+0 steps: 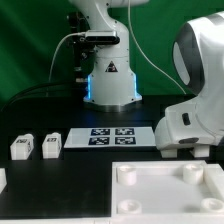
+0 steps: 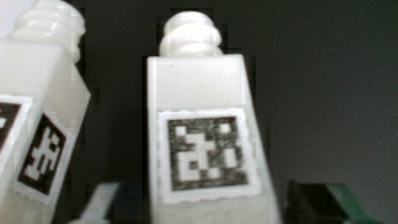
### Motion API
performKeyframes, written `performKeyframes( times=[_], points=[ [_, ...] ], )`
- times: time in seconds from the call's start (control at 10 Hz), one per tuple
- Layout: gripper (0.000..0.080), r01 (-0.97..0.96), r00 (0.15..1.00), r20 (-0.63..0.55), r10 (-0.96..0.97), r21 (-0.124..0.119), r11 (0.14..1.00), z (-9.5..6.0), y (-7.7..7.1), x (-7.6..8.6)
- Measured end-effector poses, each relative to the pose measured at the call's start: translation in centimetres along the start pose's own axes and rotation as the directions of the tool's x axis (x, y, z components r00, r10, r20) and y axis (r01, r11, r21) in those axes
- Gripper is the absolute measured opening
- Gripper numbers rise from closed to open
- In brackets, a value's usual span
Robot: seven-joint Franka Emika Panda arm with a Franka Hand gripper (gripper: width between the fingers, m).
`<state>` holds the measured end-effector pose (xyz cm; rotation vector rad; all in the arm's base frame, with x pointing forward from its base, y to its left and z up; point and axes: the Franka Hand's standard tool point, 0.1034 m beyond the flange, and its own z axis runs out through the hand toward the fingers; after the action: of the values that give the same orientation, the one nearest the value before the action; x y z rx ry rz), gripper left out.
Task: Assemble one leg
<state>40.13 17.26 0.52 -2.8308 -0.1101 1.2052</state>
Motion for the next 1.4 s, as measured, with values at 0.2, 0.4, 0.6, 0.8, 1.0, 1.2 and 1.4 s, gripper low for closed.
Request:
performKeyframes(
  times=[0.2,0.4,0.6,0.8,1.0,1.2,1.4],
  points=[
    [0.029,0.0,1.0,0.0,0.0,0.0,1.0,0.0,0.0,0.0],
    [0.029,0.0,1.0,0.0,0.0,0.0,1.0,0.0,0.0,0.0],
    [0.029,0.0,1.0,0.0,0.0,0.0,1.0,0.0,0.0,0.0],
    [0.0291,0.003,1.0,-0.003,-0.003,0.001,1.0,-0.2,0.0,0.1],
    [0.0291,0.108,0.99,-0.095,-0.109,-0.006,0.994,-6.1,1.0,-0.1],
    [0.0291,0.141,0.986,-0.09,-0.141,-0.001,0.99,-10.6,2.2,-2.0],
    [0.0291,0.108,0.937,-0.332,-0.109,-0.022,0.994,-14.9,3.0,-3.5]
  ],
)
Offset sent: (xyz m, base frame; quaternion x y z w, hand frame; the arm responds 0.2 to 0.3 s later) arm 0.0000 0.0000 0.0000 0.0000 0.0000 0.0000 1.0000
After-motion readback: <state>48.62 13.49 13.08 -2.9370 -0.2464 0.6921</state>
